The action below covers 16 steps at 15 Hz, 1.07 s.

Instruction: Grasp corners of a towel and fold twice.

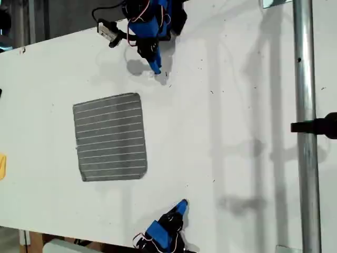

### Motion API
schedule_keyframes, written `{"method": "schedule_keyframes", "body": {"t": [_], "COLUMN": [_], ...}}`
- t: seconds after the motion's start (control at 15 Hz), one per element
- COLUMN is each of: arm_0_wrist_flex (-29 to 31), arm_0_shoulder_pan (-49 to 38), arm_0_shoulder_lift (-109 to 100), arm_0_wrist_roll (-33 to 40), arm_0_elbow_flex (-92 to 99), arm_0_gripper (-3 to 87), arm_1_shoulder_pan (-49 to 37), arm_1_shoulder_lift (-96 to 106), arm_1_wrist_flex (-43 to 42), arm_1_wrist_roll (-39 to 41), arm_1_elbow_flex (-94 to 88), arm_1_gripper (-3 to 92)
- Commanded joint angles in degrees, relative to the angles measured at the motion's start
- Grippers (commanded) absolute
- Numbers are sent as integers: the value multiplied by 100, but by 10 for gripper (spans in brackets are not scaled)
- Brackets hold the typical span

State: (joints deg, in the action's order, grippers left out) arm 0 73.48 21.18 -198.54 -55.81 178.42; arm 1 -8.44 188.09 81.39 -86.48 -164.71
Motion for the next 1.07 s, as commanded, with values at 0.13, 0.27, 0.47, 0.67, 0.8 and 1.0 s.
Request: {"method": "schedule_keyframes", "body": {"t": [0.13,0.27,0.47,0.67,0.8,1.0], "arm_0_wrist_flex": [53,53,44,-211,-589,-668], "arm_0_shoulder_pan": [-3173,-3164,-3164,-2856,-2856,-3349], "arm_0_shoulder_lift": [-18,-18,-18,0,905,4043], "arm_0_wrist_roll": [-3322,-3313,-3401,-3700,-3560,-2672], "arm_0_elbow_flex": [35,35,35,-246,-1028,-3401], "arm_0_gripper": [-28,-28,-26,-29,-29,-29], "arm_1_shoulder_pan": [-281,-334,-237,-18,-88,-668], "arm_1_shoulder_lift": [26,26,26,9,-729,-3261], "arm_1_wrist_flex": [-211,-114,-53,-158,-457,-932], "arm_1_wrist_roll": [483,483,483,554,844,1890], "arm_1_elbow_flex": [18,26,35,510,1195,2777], "arm_1_gripper": [-3,-3,-3,-3,-3,-3]}}
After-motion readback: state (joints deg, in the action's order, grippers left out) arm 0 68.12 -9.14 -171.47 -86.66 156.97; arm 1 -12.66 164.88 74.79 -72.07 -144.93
